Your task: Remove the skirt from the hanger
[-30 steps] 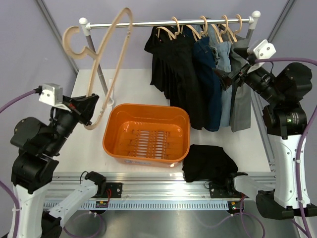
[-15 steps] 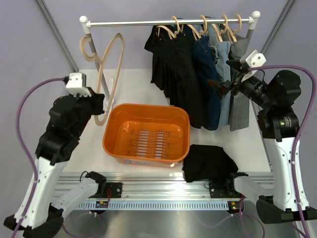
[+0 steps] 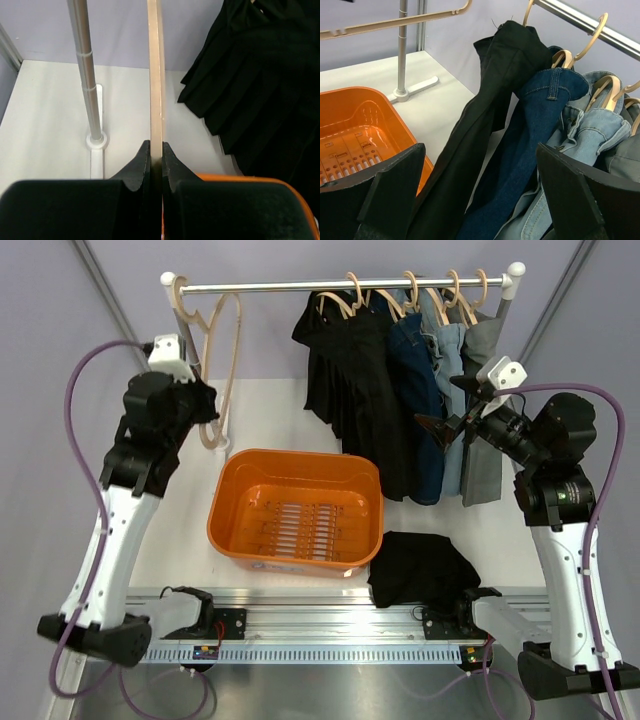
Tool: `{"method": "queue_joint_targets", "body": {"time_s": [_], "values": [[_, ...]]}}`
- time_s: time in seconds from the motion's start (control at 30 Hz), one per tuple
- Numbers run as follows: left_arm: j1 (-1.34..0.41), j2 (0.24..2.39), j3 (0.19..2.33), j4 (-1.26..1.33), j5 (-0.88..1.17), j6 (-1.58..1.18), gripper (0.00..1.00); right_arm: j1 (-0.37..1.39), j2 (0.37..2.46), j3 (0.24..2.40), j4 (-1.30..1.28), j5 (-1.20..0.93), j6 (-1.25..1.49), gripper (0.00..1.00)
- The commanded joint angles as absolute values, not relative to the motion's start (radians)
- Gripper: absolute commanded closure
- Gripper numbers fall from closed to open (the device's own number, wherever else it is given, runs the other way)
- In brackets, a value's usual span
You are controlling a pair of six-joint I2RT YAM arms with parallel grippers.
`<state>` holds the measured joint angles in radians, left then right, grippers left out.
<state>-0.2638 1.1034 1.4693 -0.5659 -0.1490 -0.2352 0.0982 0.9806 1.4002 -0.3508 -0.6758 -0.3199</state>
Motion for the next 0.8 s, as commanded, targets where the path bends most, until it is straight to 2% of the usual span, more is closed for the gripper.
{"method": "queue_joint_targets", "body": {"time_s": [0.0, 0.17, 0.47, 0.57, 0.63, 0.77], "values": [[-0.187, 1.212, 1.586, -0.445, -0.04, -0.242, 1.0, 0.094, 0.956, 1.378, -0.314, -0.706, -0.325, 0.0], [-0.118, 1.36, 1.686, -0.419, 0.093, -0.273, 1.0, 0.094, 0.922, 1.335, -0.353, -0.776, -0.356, 0.01], [-0.114, 1.345, 1.605, -0.394, 0.155, -0.287, 1.0, 0.094, 0.903, 1.309, -0.491, -0.88, -0.48, 0.01], [-0.114, 1.336, 1.594, -0.4, 0.163, -0.288, 0.94, 0.094, 0.914, 1.312, -0.595, -0.966, -0.573, 0.0], [-0.115, 1.321, 1.585, -0.397, 0.156, -0.291, 0.85, 0.094, 0.922, 1.318, -0.705, -0.994, -0.679, 0.01], [-0.112, 1.295, 1.58, -0.402, 0.15, -0.298, 0.74, 0.095, 0.966, 1.338, -0.921, -1.002, -0.872, 0.01]]}}
